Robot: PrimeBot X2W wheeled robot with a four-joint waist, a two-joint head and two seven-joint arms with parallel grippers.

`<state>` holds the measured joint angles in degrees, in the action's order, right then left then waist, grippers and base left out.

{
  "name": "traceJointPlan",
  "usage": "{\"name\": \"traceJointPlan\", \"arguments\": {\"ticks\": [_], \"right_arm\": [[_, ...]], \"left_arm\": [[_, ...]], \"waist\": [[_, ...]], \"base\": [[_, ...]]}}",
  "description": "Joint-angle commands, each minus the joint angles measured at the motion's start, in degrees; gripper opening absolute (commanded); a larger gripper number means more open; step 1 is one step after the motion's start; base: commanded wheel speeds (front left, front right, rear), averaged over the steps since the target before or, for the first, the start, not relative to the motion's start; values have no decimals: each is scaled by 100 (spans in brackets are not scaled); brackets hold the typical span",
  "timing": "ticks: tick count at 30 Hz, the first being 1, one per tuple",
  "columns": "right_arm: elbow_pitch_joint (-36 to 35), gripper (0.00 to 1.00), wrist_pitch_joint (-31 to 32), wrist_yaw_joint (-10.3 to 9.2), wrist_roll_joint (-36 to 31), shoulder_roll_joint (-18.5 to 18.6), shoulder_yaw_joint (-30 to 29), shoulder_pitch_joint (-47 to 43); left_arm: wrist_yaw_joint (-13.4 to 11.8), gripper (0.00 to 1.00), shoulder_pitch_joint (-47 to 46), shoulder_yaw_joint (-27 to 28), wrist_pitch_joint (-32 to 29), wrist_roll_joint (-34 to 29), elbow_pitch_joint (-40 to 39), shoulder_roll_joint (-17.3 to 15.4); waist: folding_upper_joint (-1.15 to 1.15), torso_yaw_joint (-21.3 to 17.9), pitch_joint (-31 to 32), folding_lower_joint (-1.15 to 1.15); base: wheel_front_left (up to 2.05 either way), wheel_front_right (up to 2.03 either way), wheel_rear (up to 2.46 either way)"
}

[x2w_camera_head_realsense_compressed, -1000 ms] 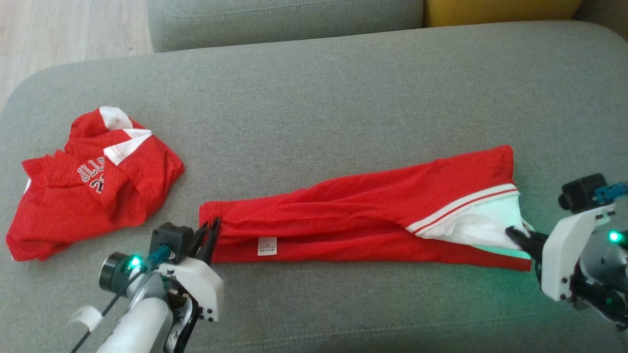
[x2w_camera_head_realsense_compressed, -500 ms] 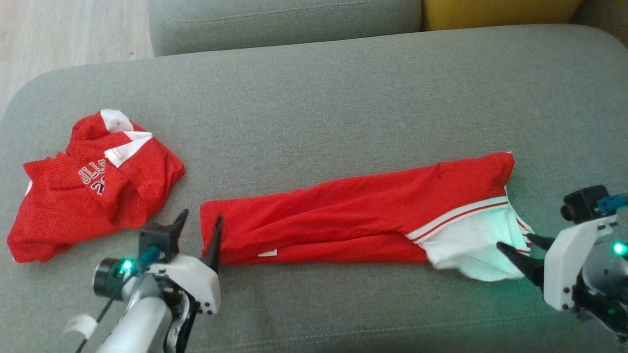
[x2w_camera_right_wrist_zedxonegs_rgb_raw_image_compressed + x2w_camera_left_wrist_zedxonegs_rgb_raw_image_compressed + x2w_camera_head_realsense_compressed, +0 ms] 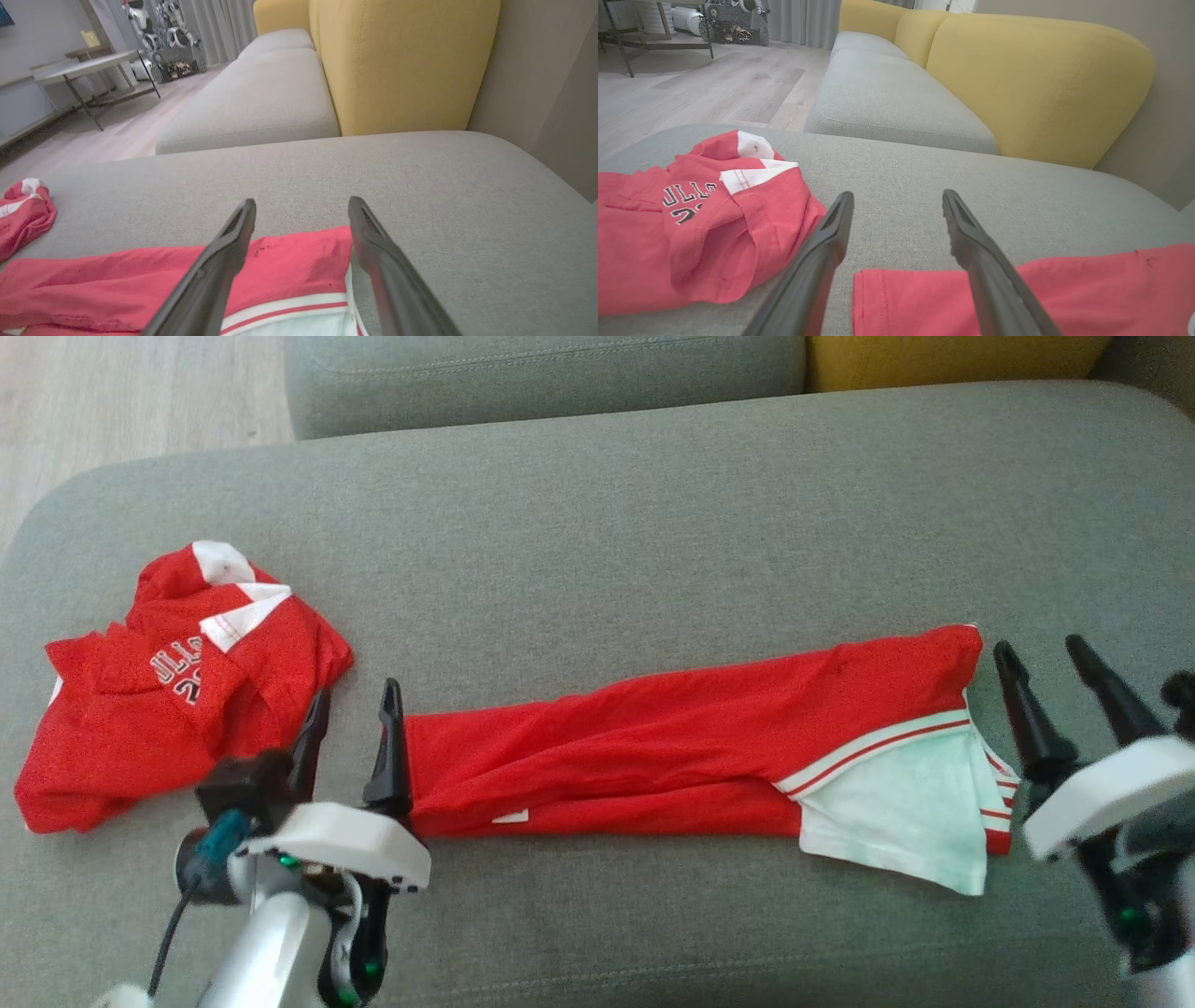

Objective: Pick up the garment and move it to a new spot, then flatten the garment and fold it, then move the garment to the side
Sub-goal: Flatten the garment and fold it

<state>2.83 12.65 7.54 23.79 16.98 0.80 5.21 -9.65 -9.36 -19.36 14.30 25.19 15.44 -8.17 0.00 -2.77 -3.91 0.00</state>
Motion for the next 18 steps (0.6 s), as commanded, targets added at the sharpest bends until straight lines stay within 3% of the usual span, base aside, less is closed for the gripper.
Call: {"name": "traceJointPlan", "arguments": {"ticks": [1, 5, 10, 18], "right_arm": [[-131, 100, -262, -5, -124, -77, 17, -27], [62, 100, -816, -5, -481, -406, -52, -44], [349, 100, -1039, -5, -640, -578, -134, 54], [1246, 100, -795, -5, -570, -790, -419, 422]], "left_arm": [[-17, 100, -50, 303, 67, -119, -312, 6], [83, 100, 236, 525, 68, -325, -549, 234], [251, 100, 265, 628, 69, -507, -571, 346], [461, 100, 159, 775, 69, -786, -499, 439]], "waist": [[0, -11, -6, 0], [0, -22, -112, 0], [0, 0, -217, 0], [0, 99, -426, 0]], "base": [[0, 0, 0], [0, 0, 0], [0, 0, 0], [0, 0, 0]]}}
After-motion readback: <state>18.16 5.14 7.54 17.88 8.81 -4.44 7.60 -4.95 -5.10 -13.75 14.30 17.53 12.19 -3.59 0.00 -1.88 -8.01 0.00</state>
